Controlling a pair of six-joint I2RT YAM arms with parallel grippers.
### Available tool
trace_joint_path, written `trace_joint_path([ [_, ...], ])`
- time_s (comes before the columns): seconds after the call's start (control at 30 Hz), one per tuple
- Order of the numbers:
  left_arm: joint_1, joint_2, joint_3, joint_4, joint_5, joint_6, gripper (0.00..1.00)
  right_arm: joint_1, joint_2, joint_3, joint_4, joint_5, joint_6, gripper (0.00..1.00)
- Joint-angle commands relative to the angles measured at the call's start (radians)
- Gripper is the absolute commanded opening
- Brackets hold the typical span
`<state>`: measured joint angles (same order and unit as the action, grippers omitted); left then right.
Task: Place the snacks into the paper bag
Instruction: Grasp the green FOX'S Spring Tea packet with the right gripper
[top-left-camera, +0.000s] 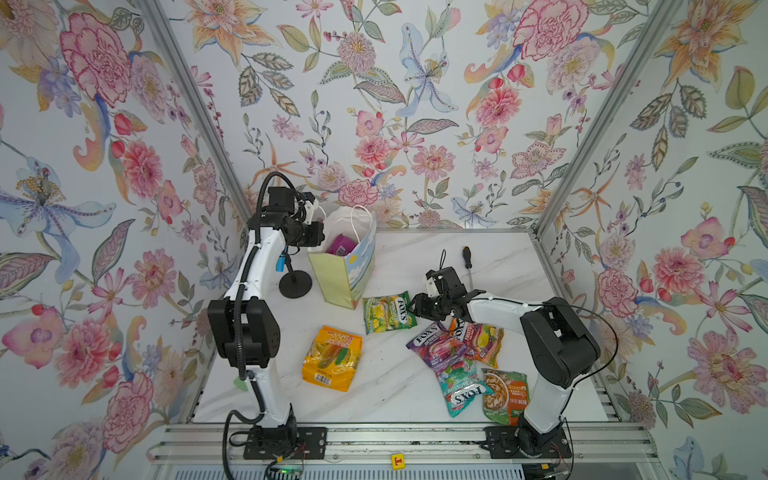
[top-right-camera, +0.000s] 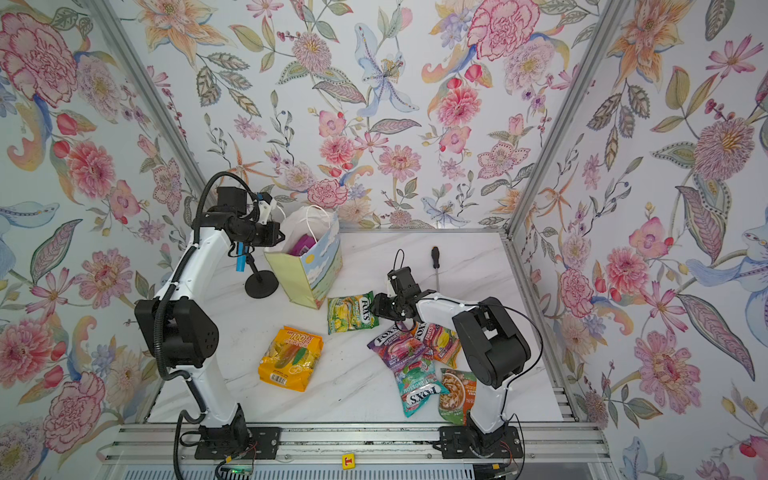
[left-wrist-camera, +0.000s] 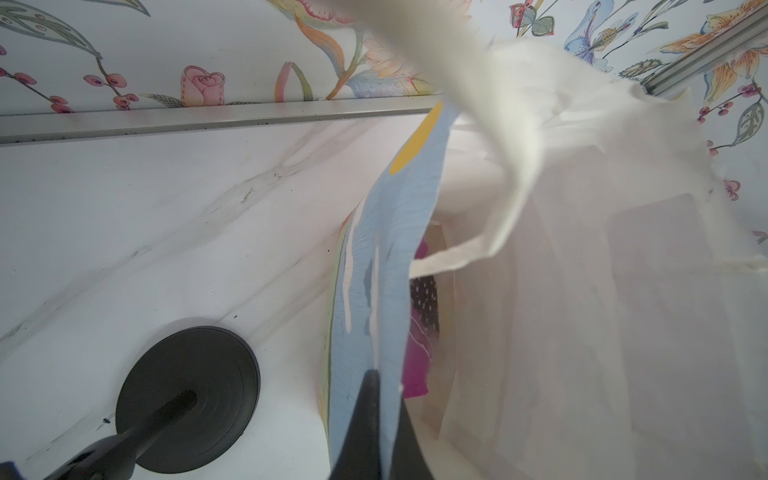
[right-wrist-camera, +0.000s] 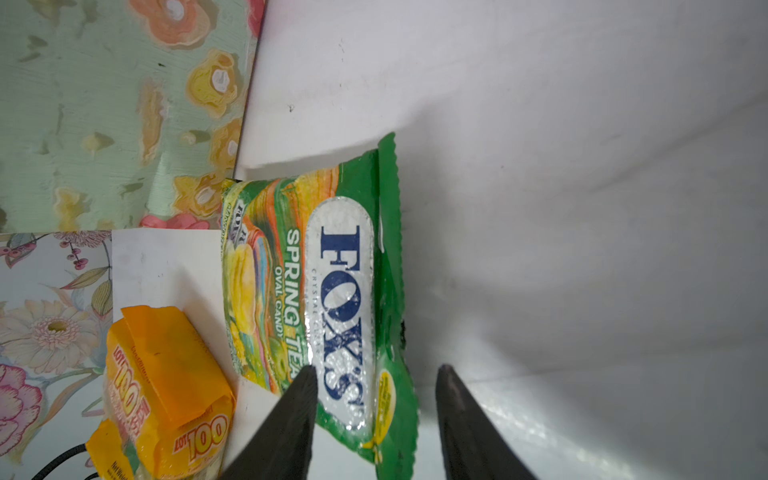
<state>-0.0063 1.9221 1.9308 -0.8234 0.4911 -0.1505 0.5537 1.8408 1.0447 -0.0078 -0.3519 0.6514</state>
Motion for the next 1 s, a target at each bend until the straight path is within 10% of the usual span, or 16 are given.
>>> trace_joint_path([
  [0.0,0.012,-0.034,-0.019,0.0,0.0,-0.01,0.02,-0.006,0.035,0.027,0.057,-0.035,0.034,0.47],
  [0.2,0.012,-0.034,-0.021,0.0,0.0,-0.01,0.02,0.0,0.072,0.037,0.104,-0.072,0.069,0.43],
  [0.57,0.015,-0.037,-0.024,0.002,0.006,-0.011,0.02,0.004,-0.011,0.05,0.126,-0.077,0.094,0.02],
  [0.97,0.022,-0.036,-0.025,0.003,0.01,-0.01,0.02,0.063,-0.247,0.234,-0.018,0.018,0.05,0.0],
])
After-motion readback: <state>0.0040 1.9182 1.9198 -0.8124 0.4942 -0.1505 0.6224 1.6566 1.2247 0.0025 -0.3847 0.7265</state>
